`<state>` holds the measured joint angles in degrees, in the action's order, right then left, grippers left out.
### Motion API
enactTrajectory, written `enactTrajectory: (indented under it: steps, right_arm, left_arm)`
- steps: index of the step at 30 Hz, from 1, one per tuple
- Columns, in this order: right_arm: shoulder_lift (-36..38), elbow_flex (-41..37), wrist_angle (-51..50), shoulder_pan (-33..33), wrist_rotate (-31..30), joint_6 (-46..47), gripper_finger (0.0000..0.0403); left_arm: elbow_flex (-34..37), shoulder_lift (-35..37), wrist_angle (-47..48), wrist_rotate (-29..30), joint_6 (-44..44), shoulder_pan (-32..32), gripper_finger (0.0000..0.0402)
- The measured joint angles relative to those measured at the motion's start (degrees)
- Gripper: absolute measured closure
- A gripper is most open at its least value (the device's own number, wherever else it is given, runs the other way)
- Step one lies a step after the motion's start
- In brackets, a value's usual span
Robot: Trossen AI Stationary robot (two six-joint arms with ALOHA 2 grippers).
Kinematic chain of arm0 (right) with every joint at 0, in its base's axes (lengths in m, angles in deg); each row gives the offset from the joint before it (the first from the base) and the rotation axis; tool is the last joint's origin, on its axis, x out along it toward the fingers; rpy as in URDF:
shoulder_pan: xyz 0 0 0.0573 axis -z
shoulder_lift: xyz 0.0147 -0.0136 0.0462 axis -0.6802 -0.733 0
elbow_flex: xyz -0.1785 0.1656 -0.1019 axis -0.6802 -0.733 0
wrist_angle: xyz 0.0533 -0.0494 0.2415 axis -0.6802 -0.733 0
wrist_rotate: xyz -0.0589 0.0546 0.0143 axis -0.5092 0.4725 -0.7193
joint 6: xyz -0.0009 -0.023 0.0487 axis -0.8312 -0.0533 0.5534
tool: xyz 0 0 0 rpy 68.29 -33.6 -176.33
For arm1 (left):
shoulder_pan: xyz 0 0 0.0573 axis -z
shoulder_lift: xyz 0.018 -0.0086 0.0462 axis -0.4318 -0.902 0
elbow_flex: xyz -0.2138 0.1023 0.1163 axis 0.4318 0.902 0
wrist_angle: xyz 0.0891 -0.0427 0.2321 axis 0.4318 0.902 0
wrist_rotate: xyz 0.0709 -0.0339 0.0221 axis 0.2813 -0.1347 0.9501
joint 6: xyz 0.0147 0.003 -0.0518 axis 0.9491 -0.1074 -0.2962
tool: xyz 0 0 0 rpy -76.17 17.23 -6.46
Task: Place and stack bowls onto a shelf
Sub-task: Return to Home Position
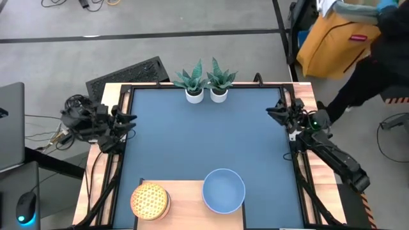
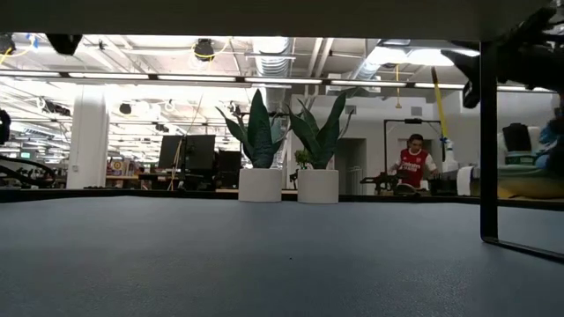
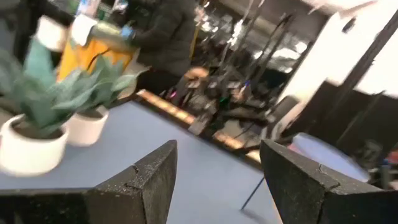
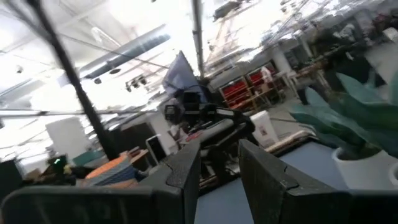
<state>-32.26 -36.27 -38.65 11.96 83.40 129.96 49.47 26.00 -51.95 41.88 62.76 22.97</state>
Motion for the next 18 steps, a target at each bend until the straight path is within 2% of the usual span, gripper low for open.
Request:
enactTrajectory:
  steps: [4, 7, 10, 13, 15, 18]
  right_arm:
    - [1.2, 0.0, -6.0, 0.8, 0.1, -4.0, 0.0269]
    - [1.6, 0.0, -7.0, 0.4, 0.8, -6.2, 0.0269]
    - [2.0, -0.1, -8.6, -2.3, 5.1, -6.8, 0.0269]
    - [3.1, -0.1, -13.8, -8.0, 6.1, -6.7, 0.0269]
    - [4.4, -0.1, -18.4, -13.7, 3.0, -7.5, 0.0269]
    - [7.0, -0.1, -23.8, -24.7, -7.9, -11.0, 0.0269]
  left_arm:
    - [0.1, 0.0, 8.5, 1.7, -7.7, -0.2, 0.0187]
    - [0.1, -0.1, 14.5, 2.5, -13.7, -0.2, 0.0187]
    - [0.1, -0.1, 17.6, 4.1, -17.9, -0.2, 0.0187]
    - [0.1, -0.1, 19.1, 4.2, -19.0, -0.2, 0.0187]
    - [0.1, -0.1, 19.5, 4.5, -19.1, -0.2, 0.0187]
    - [0.1, -0.1, 19.6, 4.4, -19.4, -0.2, 0.0187]
